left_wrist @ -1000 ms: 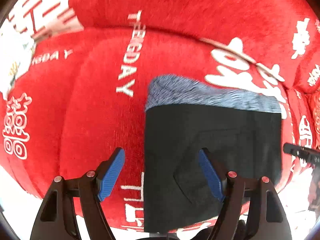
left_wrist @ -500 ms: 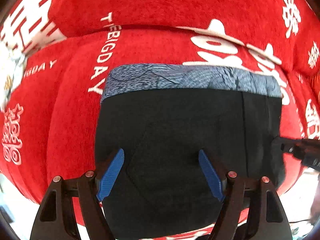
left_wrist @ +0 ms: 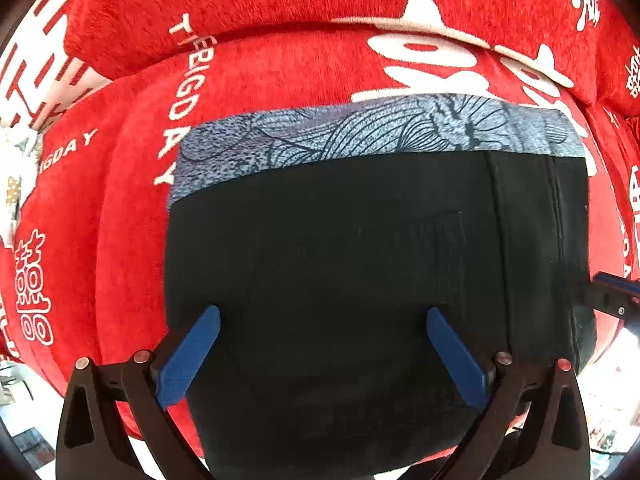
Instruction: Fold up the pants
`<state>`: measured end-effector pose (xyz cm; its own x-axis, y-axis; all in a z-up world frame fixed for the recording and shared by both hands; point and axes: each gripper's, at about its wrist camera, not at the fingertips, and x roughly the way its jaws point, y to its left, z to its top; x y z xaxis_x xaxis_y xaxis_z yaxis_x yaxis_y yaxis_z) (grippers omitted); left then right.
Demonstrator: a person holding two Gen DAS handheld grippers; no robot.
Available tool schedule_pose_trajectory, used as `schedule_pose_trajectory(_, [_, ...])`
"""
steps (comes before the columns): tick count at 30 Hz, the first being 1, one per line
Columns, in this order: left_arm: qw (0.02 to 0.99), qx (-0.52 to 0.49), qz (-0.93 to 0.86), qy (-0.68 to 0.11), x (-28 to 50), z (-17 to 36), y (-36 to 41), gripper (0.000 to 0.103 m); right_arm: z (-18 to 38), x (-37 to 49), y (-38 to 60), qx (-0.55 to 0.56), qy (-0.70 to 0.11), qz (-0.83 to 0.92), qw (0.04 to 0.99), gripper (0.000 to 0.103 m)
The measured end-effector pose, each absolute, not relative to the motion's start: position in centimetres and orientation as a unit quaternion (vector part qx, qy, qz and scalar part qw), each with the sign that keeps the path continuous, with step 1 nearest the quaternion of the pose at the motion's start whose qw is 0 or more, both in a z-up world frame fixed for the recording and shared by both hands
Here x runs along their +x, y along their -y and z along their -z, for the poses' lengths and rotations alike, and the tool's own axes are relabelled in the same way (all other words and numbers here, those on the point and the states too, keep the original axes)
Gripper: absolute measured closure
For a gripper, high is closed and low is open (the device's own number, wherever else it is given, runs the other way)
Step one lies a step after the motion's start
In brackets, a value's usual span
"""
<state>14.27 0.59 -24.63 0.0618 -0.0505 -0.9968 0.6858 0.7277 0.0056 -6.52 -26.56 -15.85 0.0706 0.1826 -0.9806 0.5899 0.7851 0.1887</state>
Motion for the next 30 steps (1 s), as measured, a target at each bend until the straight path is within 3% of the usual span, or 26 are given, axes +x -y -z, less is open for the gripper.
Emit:
schedule_pose_trajectory(1, [0.683,0.252,0.267,-0.632,14.2,24.5,-0.8,0.000,15.5,-7.0,26.9,0.297,-0.667,0.160,0.665,0.075])
schedule_pose_trajectory(3, [0.677,0.248,0.262,-0.641,13.8,23.7,-1.2,0.000,14.7,-7.9,27.2,0.316,-0.662,0.161,0.660,0.054])
schedule_pose_trajectory(5, [0.677,0.241,0.259,-0.645,13.4,22.3,-2.0,0.000,13.5,-8.7,27.0,0.319,-0.661,0.164,0.659,0.043])
schedule_pose_trajectory(12, [0.684,0.243,0.254,-0.639,12.2,16.7,-3.8,0.000,9.8,-9.8,23.8,0.329,-0.660,0.153,0.658,0.023])
schedule_pose_trajectory(19, [0.698,0.247,0.257,-0.621,11.8,11.7,-4.8,0.000,5.7,-9.0,20.8,0.333,-0.649,0.148,0.668,0.019])
schedule_pose_trajectory(30, [0.700,0.252,0.261,-0.615,11.2,8.7,-6.3,0.000,0.8,-6.3,19.4,0.224,-0.653,0.190,0.698,0.017])
